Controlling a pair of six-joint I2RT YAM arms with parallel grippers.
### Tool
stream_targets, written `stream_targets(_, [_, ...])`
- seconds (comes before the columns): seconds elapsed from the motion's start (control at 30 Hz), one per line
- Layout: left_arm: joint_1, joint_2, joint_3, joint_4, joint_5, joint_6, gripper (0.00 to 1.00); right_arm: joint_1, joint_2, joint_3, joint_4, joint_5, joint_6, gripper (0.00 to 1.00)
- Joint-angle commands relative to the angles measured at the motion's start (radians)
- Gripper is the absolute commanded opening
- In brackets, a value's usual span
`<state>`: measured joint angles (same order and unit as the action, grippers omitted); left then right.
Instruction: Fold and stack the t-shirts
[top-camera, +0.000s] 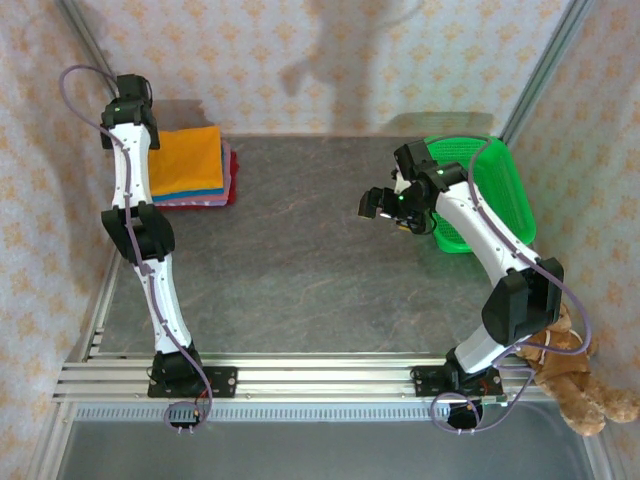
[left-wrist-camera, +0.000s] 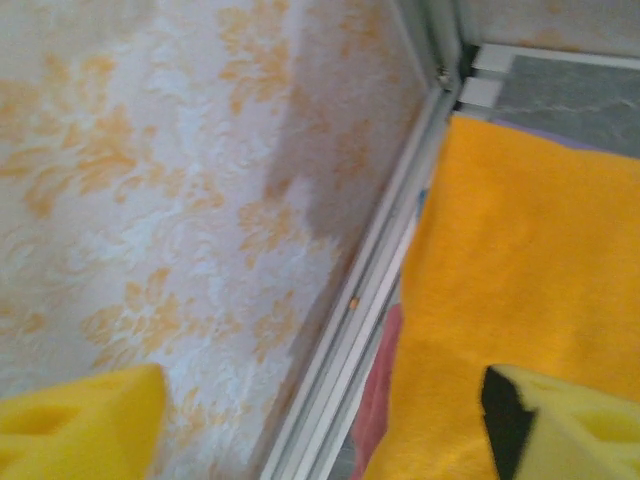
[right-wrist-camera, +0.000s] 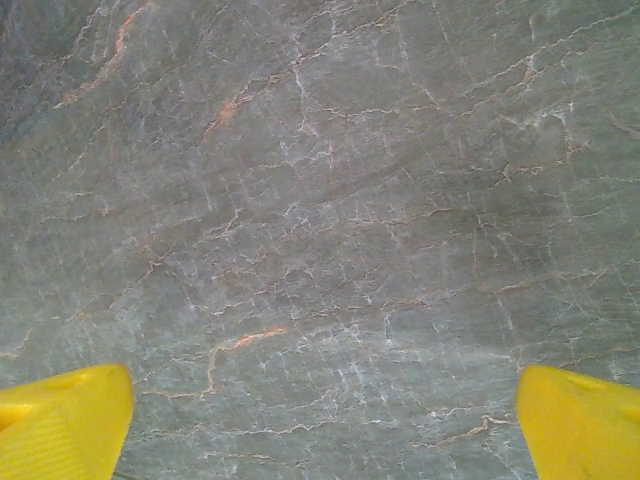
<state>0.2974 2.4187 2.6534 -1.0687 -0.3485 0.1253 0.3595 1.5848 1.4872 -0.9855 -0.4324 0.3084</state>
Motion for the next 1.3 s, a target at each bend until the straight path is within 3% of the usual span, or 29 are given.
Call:
stream_targets(0.0, [0.006,-0.091,-0.008,0.022,-0.126,-0.048,0.99,0.004,-0.035,0.033,-0.03,0.043,-0.01,0.99])
stream_targets(0.1, [-0.028,-0.153,-0.107,0.088,-0.172,0.02,1.0,0.004,-0.056,0.037,-0.028,0.069,-0.014,0.99])
stream_targets(0.27, [-0.163,-0.324,-0.46,0.329,-0.345,0.25,1.0,0.004,-0.119,0.016,0.017,0.17,-0.052,0.99])
stream_targets(0.37, [-0.232,-0.438,-0.632,0.382,-0.339,0.254,1.0,0.004,-0.187,-0.054,0.111,0.245,-0.082,0.99])
stream_targets(0.47, [-0.278,-0.549,-0.745,0.376,-0.325,0.176,1.0,0.005,-0.272,-0.168,0.251,0.283,-0.13,0.99])
stream_targets(0.6, [-0.313,-0.701,-0.907,0.383,-0.229,0.049,1.0,0.004,-0.388,-0.341,0.445,0.344,-0.201,0.99])
stream_targets(0.73, [-0.333,-0.916,-1.161,0.445,-0.013,-0.072,1.0,0.004,-0.511,-0.533,0.621,0.446,-0.288,0.99])
stream_targets(0.83, [-0.336,-1.121,-1.44,0.587,0.245,-0.1,1.0,0.003,-0.581,-0.646,0.69,0.572,-0.302,0.99])
stream_targets(0.93, [-0.339,-1.32,-1.732,0.824,0.382,-0.152,1.0,0.001,-0.637,-0.747,0.751,0.639,-0.323,0.99])
stream_targets(1.0, [-0.343,-1.413,-1.884,0.956,0.404,-0.152,1.0,-0.003,-0.664,-0.809,0.804,0.667,-0.331,0.99])
stream_targets(1.1, [-0.345,-1.492,-2.039,1.104,0.349,-0.168,1.0,-0.016,-0.682,-0.899,0.896,0.7,-0.333,0.99])
stream_targets(1.27, [-0.345,-1.5,-2.159,1.263,0.292,-0.19,1.0,-0.055,-0.66,-1.033,1.096,0.714,-0.343,0.99])
